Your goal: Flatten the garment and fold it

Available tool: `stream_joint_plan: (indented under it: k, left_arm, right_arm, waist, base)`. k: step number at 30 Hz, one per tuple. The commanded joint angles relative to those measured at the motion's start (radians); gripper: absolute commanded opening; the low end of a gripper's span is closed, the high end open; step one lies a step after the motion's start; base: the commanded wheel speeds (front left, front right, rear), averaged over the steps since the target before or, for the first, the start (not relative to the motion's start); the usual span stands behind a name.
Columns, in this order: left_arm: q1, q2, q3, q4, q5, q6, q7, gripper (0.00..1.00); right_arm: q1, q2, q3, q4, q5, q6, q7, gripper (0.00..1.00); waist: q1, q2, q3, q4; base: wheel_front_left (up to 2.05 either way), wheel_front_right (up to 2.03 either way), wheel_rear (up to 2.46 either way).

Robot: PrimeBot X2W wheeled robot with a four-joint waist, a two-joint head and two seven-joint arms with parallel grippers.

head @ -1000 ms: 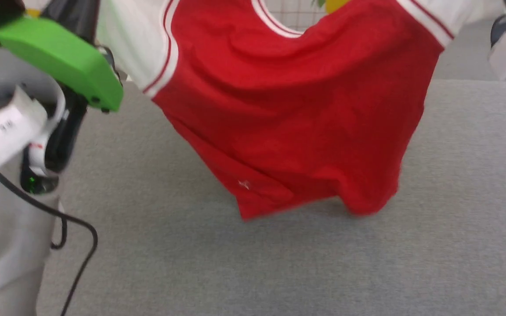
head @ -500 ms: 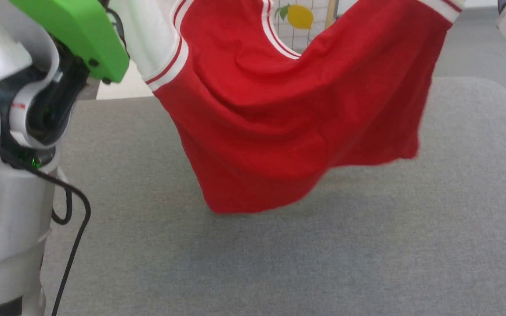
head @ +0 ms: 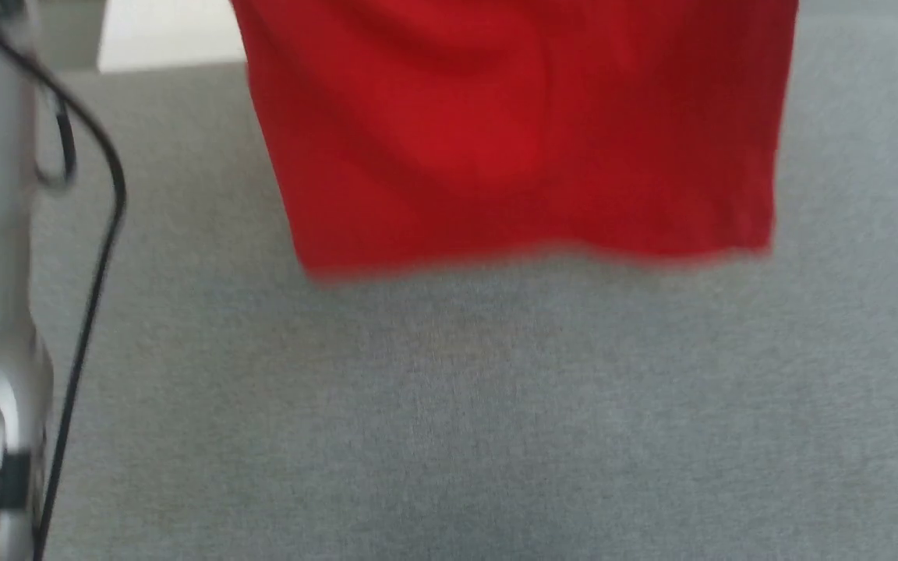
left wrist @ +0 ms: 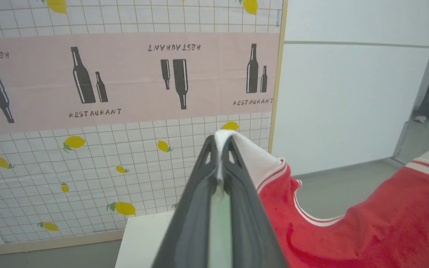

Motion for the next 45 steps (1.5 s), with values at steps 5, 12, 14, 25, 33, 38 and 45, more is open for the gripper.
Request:
stream_joint_plan:
  k: [5,12,14,25,33,38,45]
  left_arm:
    - [-0.214,-0.045,0.01,0.111,0.064,0.022,-0.151,0.0]
    - [-0.388,-0.058,0.032,0.232,0.11,0.028,-0.347,0.0]
    - [-0.397,-0.066,0.044,0.262,0.101,0.022,-0.406,0.0]
    - [-0.239,-0.048,0.024,0.348,0.061,-0.088,-0.575,0.0]
    - [0.078,-0.007,-0.025,0.161,0.018,-0.173,-0.612,0.0]
    - [0.375,0.025,-0.045,-0.057,-0.02,-0.151,-0.576,0.0]
    - [0.8,0.091,-0.089,-0.318,-0.001,-0.062,-0.546,0.0]
  right_arm:
    - [-0.171,-0.019,0.045,0.095,-0.034,-0.001,-0.108,0.0]
    - [-0.347,-0.066,0.113,0.197,-0.054,-0.001,-0.258,0.0]
    - [-0.376,-0.09,0.153,0.226,-0.062,-0.001,-0.321,0.0]
    - [-0.32,-0.174,0.306,0.337,0.017,-0.001,-0.539,0.0]
    - [-0.044,-0.267,0.343,0.164,0.207,-0.001,-0.584,0.0]
    - [0.272,-0.337,0.265,-0.028,0.29,-0.001,-0.535,0.0]
    - [0.746,-0.286,0.098,-0.313,0.297,-0.001,-0.454,0.0]
  waist:
    - [0.0,0.0,0.233,0.019]
    - [0.0,0.0,0.369,0.046]
    - [0.0,0.0,0.401,0.051]
    - [0.0,0.0,0.441,0.071]
    - [0.0,0.0,0.318,0.087]
    - [0.0,0.0,0.225,0.096]
    - [0.0,0.0,0.107,0.089]
  base:
    - [0.0,0.0,0.0]
    - [0.0,0.0,0.0]
    - [0.0,0.0,0.0]
    - [0.0,0.0,0.0]
    - [0.0,0.0,0.0]
    - [0.0,0.0,0.0]
    - [0.0,0.0,0.0]
